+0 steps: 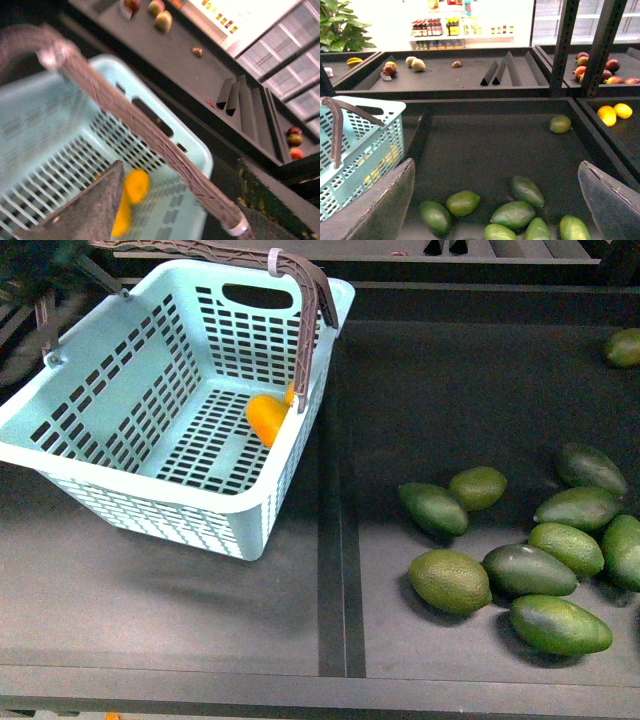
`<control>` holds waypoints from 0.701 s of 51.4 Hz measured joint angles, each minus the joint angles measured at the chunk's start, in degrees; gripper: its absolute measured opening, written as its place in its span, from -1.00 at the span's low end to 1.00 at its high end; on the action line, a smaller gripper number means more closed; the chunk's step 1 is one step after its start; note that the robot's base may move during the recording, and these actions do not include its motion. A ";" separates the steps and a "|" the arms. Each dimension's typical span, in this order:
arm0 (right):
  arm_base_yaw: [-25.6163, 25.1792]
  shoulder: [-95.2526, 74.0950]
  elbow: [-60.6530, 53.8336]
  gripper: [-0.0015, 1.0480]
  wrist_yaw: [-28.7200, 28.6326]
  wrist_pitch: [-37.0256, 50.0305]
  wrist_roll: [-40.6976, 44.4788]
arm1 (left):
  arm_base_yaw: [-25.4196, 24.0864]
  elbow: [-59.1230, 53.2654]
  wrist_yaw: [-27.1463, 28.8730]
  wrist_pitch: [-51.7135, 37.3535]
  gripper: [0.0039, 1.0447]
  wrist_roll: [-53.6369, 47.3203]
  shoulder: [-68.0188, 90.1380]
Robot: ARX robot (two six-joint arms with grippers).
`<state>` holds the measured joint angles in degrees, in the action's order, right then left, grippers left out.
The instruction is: Pick lemon and mango into basket
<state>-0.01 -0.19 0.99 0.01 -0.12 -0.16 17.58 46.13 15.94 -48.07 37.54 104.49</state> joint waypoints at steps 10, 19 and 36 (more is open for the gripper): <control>0.00 0.02 0.00 0.83 -0.02 0.00 0.00 | -6.47 -20.94 -5.25 -14.88 -0.77 -34.01 -15.98; 0.00 0.02 0.00 0.83 0.00 0.00 0.00 | -9.51 -31.08 -8.20 -18.21 -0.94 -36.30 -22.32; 0.00 0.02 0.00 0.83 0.00 0.00 0.00 | -12.74 -39.28 -11.50 -11.61 -0.94 -36.70 -37.24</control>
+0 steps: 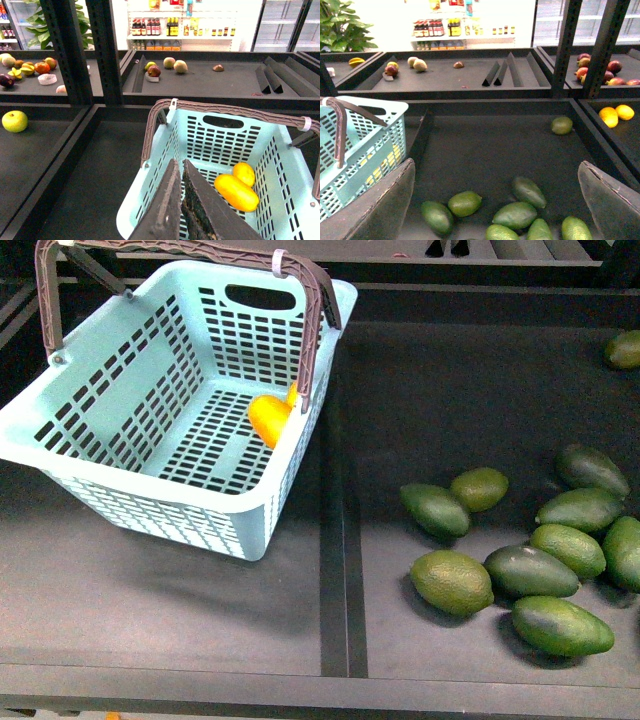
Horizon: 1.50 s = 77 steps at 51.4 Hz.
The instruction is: Pick lemon and mango into basket
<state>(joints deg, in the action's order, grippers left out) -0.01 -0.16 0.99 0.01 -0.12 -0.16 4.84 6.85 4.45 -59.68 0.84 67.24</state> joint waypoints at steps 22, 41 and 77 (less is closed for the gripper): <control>0.00 0.00 0.00 0.83 0.00 0.00 0.00 | -4.59 -5.79 -4.46 19.63 -0.94 -0.20 -25.59; 0.00 0.00 0.00 0.83 -0.02 0.00 0.00 | -4.59 -5.99 -4.44 33.62 -0.94 -0.22 -40.96; 0.00 0.00 0.00 0.83 0.00 0.00 0.02 | -4.61 -5.99 -4.46 55.67 -0.94 -0.22 -61.55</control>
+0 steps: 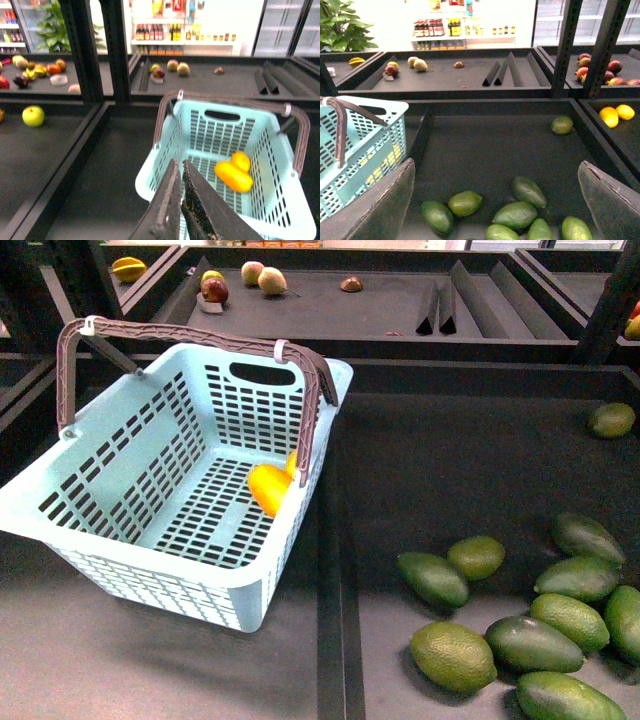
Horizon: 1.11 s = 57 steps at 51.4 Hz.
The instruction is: Pick lemon and mango into basket
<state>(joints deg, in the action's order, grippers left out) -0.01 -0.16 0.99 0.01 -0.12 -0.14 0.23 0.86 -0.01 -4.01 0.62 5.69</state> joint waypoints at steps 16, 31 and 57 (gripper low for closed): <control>0.00 0.00 0.00 0.83 -0.02 0.00 -0.02 | 0.00 0.00 0.02 3.87 -0.94 0.00 -5.33; 0.00 0.00 0.00 0.83 -0.02 0.00 -0.02 | 0.00 0.00 0.02 3.87 -0.94 0.00 -5.33; 0.00 0.00 0.00 0.83 0.00 0.00 -0.02 | 0.00 0.00 0.02 3.87 0.87 -0.11 -5.33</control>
